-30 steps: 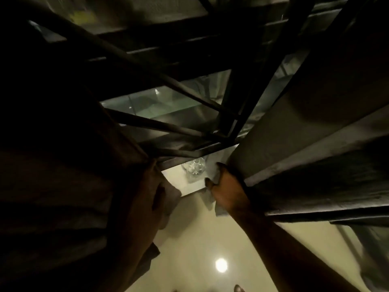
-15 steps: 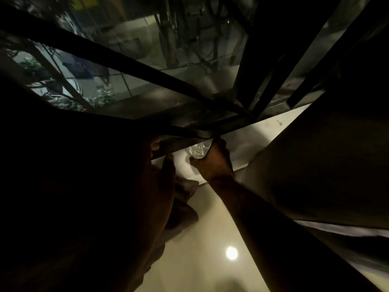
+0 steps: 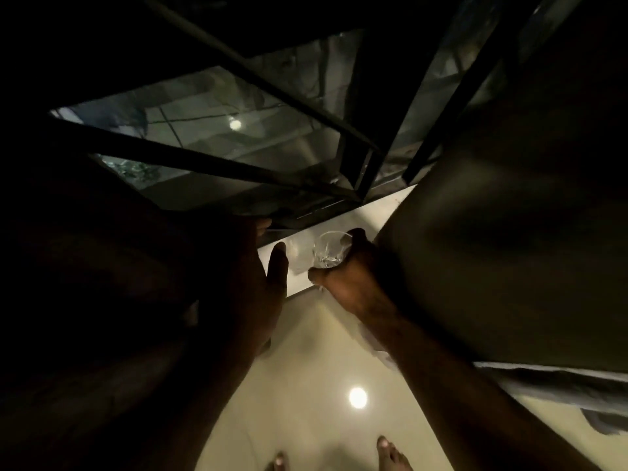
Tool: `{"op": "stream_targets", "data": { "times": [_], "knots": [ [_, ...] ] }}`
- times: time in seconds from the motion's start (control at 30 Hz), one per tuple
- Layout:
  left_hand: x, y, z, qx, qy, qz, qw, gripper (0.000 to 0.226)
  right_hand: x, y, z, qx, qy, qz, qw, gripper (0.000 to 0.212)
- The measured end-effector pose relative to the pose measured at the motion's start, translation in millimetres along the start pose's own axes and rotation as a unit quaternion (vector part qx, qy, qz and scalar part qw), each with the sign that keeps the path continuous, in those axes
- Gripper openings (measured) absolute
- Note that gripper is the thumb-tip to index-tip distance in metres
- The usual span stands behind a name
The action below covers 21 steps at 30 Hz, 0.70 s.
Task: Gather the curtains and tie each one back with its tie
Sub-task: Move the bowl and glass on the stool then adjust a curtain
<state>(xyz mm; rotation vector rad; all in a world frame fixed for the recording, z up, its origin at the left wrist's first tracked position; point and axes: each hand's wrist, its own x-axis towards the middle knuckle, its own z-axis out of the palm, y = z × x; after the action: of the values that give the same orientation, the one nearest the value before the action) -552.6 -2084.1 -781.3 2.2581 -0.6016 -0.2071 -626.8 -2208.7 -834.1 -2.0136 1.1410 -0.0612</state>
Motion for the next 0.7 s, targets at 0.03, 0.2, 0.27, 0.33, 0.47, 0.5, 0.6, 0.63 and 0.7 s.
{"op": "stream_targets", "data": {
  "times": [0.03, 0.2, 0.27, 0.33, 0.47, 0.5, 0.6, 0.63, 0.7],
  "knots": [
    [-2, 11, -5, -0.011, 0.0, 0.011, 1.0, 0.042, -9, -6, -16, 0.04, -0.018, -0.006, 0.999, 0.077],
    [-18, 61, -36, -0.108, 0.007, 0.022, 0.994, 0.032, -61, -39, -92, 0.134, -0.074, -0.058, 0.987, 0.063],
    [-30, 90, -54, -0.121, -0.001, 0.038, 0.992, 0.031, -90, -58, -131, 0.105, -0.039, -0.094, 0.989, 0.06],
    [-45, 122, -72, -0.14, -0.014, 0.056, 0.988, 0.032, -121, -71, -170, 0.101, -0.014, -0.145, 0.984, 0.052],
    [-70, 189, -97, -0.18, -0.025, 0.099, 0.978, 0.032, -185, -90, -255, 0.05, 0.028, -0.111, 0.992, 0.065],
    [-76, 206, -100, -0.185, -0.018, 0.122, 0.975, 0.031, -197, -89, -273, 0.037, 0.041, -0.109, 0.993, 0.07],
    [-94, 259, -99, -0.224, 0.009, 0.205, 0.953, 0.028, -231, -77, -330, 0.04, 0.069, -0.109, 0.991, 0.067],
    [-100, 276, -95, -0.236, 0.024, 0.237, 0.942, 0.027, -241, -69, -350, 0.045, 0.072, -0.105, 0.991, 0.068],
    [-110, 300, -90, -0.241, 0.051, 0.326, 0.913, 0.032, -252, -52, -384, 0.061, 0.082, -0.103, 0.989, 0.067]
  ]
}}
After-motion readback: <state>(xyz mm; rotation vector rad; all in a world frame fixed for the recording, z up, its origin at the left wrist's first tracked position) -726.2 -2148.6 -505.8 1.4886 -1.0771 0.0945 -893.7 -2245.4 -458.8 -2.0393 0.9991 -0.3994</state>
